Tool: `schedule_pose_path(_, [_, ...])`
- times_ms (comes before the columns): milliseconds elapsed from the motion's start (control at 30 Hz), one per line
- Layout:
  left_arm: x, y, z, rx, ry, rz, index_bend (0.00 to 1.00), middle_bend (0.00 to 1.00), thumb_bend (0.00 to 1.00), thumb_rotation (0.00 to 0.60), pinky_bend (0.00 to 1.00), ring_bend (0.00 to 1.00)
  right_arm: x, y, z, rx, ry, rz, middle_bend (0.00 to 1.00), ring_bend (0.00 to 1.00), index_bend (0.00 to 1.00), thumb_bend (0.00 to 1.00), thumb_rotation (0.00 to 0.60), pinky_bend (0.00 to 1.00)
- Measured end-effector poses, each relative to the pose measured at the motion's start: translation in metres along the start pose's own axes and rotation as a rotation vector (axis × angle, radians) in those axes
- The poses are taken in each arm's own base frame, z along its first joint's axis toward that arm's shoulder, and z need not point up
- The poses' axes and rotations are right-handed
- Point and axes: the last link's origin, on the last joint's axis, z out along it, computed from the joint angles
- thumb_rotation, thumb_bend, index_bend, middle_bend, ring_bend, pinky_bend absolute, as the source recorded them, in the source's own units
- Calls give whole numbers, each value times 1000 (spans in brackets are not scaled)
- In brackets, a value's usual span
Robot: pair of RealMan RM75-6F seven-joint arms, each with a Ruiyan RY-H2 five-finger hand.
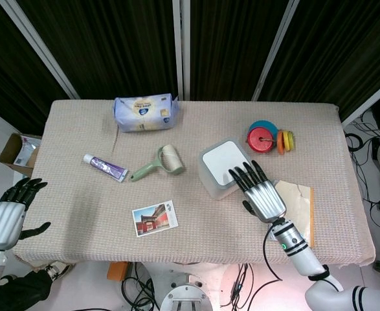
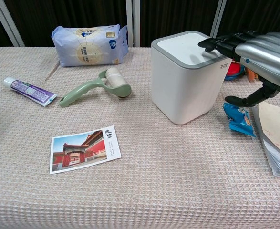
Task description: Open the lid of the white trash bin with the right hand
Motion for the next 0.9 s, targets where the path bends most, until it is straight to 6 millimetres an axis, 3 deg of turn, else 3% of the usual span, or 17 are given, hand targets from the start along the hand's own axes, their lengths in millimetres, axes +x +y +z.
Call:
schedule_pose_path(333, [0, -1, 0, 2, -2, 0, 183, 138, 29, 600, 226, 85, -5, 0, 0, 4, -13, 27, 389, 0, 0, 223, 600, 0])
schedule_pose_path(533, [0, -1, 0, 3, -2, 1, 183, 137, 29, 600, 226, 85, -12, 1, -1, -1, -34, 39, 407, 0, 0, 225, 600, 0])
schedule_pose_path(600, [0, -1, 0, 3, -3, 1, 183, 138, 29, 600, 226, 85, -10, 1, 0, -1, -18, 45, 356, 0, 0, 225, 600, 0])
schedule_pose_path(767, [-1, -2, 1, 6, -5, 0, 183, 138, 28, 600, 226, 85, 2, 4, 0, -23, 66, 46, 78, 0, 0, 223, 600, 0])
schedule_pose_path(900, [-2, -2, 2, 5, -8, 0, 183, 138, 29, 600, 226, 85, 15, 11, -5, -62, 142, 48, 0, 0, 0, 223, 600, 0])
